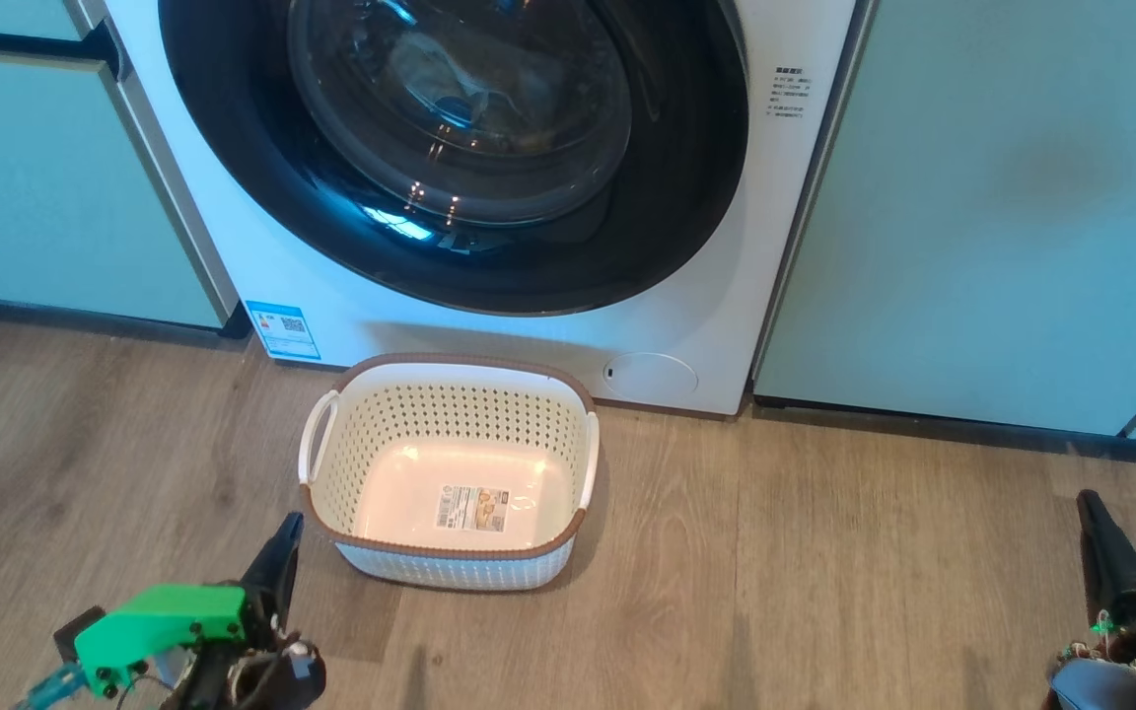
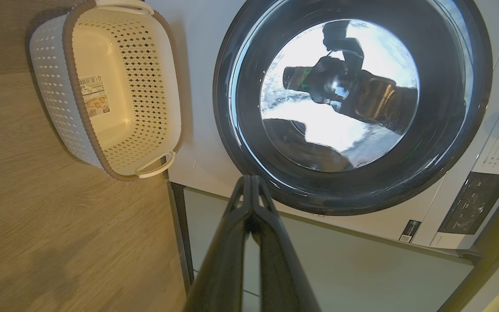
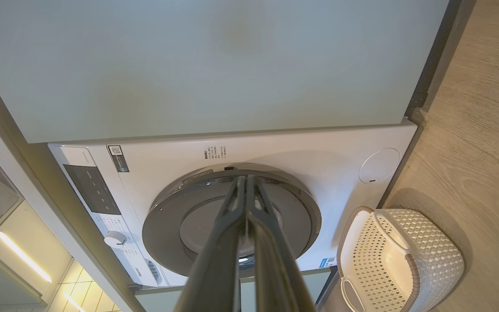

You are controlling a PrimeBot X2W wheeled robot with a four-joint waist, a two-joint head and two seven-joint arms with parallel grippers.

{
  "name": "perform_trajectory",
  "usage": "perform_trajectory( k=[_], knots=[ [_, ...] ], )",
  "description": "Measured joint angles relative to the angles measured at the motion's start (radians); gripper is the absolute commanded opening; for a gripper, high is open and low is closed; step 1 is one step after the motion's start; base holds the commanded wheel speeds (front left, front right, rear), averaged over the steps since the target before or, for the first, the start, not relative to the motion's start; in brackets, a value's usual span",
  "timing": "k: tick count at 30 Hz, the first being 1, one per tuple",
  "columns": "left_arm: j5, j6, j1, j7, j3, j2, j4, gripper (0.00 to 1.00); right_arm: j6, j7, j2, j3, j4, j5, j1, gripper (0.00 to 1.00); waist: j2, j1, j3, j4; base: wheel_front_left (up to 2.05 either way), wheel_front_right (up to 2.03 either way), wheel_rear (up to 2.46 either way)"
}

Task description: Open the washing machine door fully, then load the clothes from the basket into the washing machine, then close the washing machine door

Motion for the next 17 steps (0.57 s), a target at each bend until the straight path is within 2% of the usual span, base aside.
perform_trajectory(
  k=[17],
  knots=[
    [0.000, 0.000, 0.000, 0.002, 0.003, 0.000, 0.000, 0.00, 0.000, 0.000, 0.000, -0.001, 0.000, -0.007, 0.000, 0.00, 0.0000, 0.0000, 0.000, 0.000, 0.00, 0.00, 0.00]
  ],
)
